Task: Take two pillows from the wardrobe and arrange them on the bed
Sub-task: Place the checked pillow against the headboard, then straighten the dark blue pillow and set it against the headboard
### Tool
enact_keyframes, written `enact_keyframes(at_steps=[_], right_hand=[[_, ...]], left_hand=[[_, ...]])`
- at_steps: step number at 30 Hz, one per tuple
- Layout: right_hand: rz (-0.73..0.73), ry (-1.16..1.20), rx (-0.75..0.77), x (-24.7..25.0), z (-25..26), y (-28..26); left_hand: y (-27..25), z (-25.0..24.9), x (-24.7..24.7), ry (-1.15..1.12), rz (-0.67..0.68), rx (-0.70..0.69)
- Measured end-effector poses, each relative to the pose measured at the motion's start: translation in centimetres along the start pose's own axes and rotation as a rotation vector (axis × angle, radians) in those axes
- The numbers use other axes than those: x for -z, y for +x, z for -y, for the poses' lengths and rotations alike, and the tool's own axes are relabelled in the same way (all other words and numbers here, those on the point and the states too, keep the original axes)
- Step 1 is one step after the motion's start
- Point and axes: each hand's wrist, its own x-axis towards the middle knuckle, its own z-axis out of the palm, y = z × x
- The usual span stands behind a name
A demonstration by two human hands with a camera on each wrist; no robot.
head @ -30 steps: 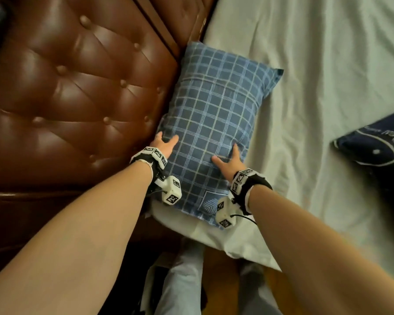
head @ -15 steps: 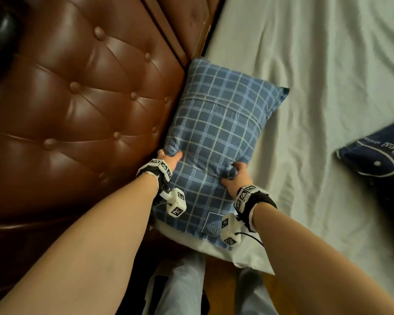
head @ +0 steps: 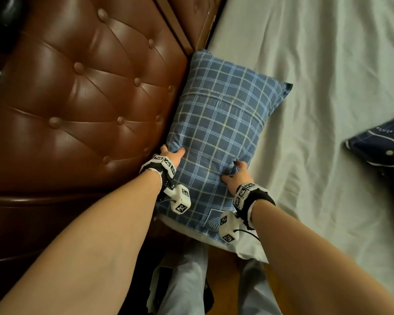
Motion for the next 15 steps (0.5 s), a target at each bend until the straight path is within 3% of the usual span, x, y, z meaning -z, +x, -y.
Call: enact_keyframes(at_steps=[6,10,15], right_hand=[[0.041,0.078,-0.002,1.8,0.0,-1.3],[0.022,0.112,0.033,6.3,0.0,-2.8],[-0.079,0.162,0.020,16.0,-4.2,-4.3]], left_hand=[[-3.2,-0.6,-0.8,-0.096,-0.164,-0.010],[-7.4,-5.0,-1.2,-0.082,-0.282,-0.239],[-14.3,-13.2,-6.1,-0.006,-0.099,-0.474]])
